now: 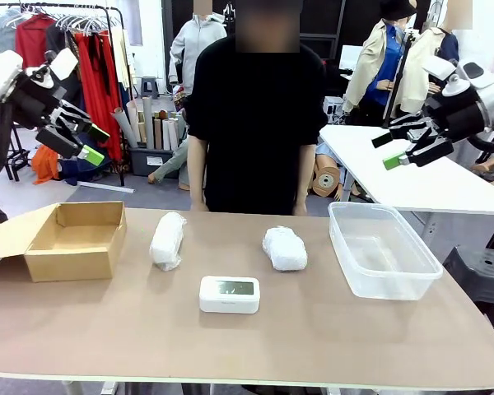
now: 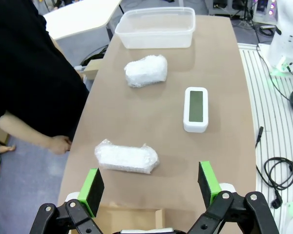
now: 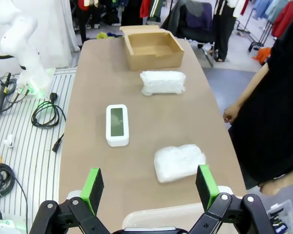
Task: Separate and place wrapped and unwrapped clocks.
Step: Pick up the Digital clock indicated by the person.
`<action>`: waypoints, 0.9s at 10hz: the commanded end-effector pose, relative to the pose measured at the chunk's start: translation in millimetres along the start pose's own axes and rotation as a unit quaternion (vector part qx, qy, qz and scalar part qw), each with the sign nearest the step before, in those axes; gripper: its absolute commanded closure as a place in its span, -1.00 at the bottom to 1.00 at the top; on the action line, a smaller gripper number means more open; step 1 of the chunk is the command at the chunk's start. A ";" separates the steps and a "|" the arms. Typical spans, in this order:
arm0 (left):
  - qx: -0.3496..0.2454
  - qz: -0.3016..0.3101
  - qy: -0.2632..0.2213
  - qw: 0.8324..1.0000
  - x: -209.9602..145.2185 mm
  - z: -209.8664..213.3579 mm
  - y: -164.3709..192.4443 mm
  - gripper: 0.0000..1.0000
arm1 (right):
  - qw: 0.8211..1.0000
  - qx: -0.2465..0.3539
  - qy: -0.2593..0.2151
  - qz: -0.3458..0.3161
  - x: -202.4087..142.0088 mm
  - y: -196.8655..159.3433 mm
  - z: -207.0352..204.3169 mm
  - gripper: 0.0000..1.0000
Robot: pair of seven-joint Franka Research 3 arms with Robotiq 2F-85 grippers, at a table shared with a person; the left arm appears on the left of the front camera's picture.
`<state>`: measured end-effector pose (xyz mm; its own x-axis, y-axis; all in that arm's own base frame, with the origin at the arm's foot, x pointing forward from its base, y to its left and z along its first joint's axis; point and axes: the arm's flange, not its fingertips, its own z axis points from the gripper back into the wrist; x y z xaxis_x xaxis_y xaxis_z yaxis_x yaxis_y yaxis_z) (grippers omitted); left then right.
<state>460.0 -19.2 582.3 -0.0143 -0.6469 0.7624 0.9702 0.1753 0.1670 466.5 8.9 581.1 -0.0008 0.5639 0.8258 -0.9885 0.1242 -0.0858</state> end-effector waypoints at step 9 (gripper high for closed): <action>-0.003 0.001 -0.003 1.000 -0.6 0.7 -0.3 -1.00 | 1.000 -0.006 0.000 0.003 3.1 -0.2 1.1 -1.00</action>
<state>459.9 -19.4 582.2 -0.0144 -0.6468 0.7625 0.9705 0.1746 0.1664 466.3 9.1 581.5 -0.0015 0.5653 0.8249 -0.9883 0.1247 -0.0873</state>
